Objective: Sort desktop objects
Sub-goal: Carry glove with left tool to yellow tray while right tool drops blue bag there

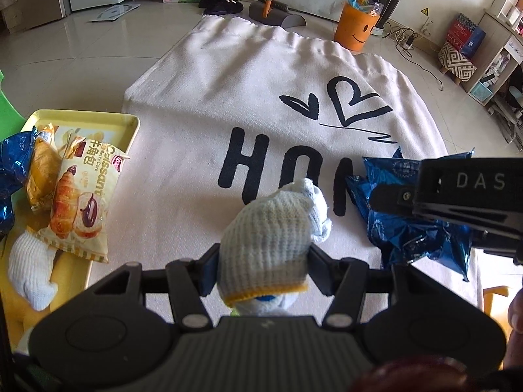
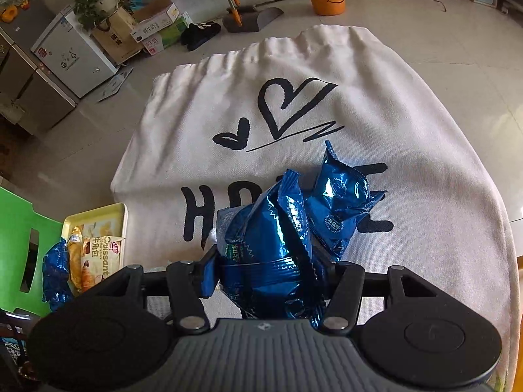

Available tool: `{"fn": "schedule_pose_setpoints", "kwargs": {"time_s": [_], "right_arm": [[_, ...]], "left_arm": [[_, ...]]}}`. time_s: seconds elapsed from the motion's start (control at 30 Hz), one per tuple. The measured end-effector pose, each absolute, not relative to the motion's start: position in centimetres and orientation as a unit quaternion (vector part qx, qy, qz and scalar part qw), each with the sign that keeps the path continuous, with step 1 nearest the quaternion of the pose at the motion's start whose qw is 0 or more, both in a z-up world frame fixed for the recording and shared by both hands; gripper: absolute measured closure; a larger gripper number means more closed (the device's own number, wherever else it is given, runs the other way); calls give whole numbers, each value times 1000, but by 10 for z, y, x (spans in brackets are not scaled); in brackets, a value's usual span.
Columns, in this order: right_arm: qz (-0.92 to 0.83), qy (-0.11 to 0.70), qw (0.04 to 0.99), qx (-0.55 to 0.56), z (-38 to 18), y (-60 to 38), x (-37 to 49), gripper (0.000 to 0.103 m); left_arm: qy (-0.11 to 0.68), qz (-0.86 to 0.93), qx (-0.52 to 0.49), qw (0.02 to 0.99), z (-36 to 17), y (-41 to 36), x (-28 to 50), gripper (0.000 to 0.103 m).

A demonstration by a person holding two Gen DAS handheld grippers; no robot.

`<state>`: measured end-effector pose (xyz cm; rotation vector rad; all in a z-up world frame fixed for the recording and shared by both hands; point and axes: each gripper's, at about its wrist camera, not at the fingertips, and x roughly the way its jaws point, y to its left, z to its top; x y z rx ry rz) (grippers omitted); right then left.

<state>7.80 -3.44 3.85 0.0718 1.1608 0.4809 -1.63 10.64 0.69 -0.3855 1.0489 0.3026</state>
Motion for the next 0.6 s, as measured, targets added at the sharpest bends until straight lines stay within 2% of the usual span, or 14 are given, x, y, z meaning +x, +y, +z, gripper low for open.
{"fn": "schedule_pose_setpoints", "kwargs": {"time_s": [0.6], "right_arm": [[263, 533, 803, 49, 50, 3, 66, 47]], "left_arm": [[437, 215, -251, 837, 45, 186, -31, 49]]}}
